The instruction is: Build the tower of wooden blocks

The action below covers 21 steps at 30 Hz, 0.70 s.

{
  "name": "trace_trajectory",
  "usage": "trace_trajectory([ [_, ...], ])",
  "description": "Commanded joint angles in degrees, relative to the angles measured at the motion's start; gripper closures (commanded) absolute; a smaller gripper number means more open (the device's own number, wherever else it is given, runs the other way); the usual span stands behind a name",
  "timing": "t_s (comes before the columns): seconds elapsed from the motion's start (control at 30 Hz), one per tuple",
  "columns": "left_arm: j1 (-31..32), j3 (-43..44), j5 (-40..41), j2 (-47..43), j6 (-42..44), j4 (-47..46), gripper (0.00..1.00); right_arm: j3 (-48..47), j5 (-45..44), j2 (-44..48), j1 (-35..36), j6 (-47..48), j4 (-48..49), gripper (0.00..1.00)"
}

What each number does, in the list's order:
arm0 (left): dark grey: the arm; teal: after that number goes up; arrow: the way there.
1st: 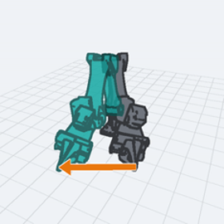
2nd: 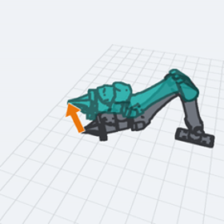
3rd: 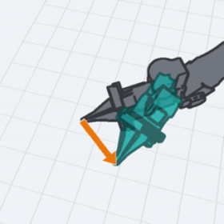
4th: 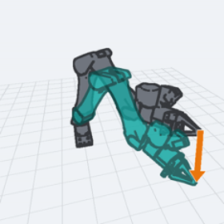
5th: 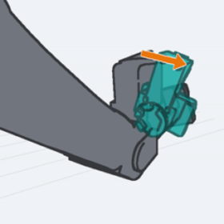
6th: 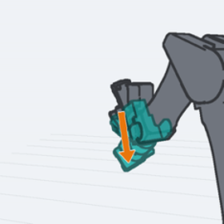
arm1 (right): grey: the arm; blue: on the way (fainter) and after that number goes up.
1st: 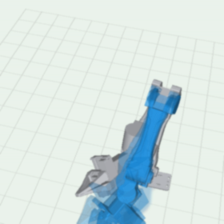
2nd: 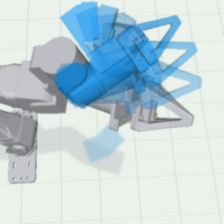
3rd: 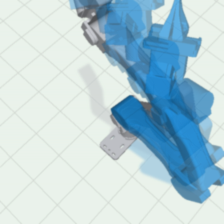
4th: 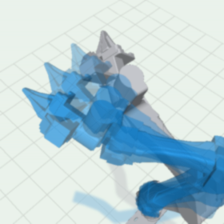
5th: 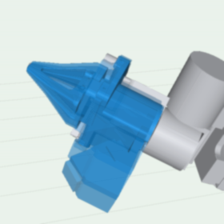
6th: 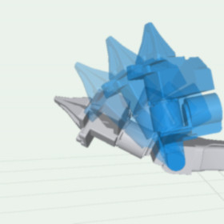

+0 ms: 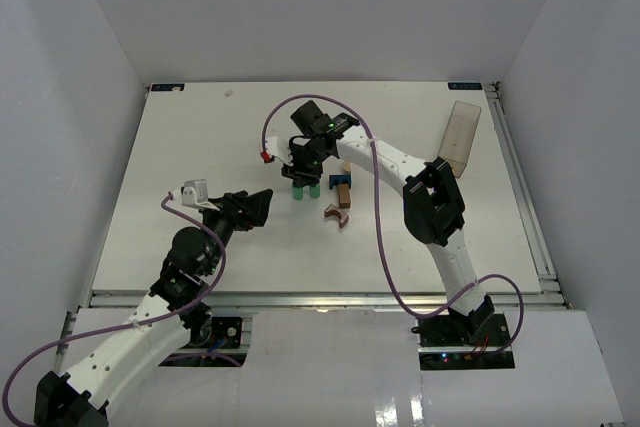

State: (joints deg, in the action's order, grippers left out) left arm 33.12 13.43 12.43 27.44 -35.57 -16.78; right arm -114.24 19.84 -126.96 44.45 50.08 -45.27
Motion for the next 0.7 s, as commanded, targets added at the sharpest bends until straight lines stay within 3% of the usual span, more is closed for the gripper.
trace_trajectory([
  [0.0, 0.1, 0.2, -0.9, 0.0, 0.2, -1.0, 0.02, -2.0, 0.2, -0.4, 0.4, 0.0, 0.1, 0.67],
  [0.67, 0.1, 0.1, -1.0, 0.2, 0.2, -1.2, 0.02, -2.0, -0.8, -0.6, 0.5, -0.1, 0.1, 0.56],
])
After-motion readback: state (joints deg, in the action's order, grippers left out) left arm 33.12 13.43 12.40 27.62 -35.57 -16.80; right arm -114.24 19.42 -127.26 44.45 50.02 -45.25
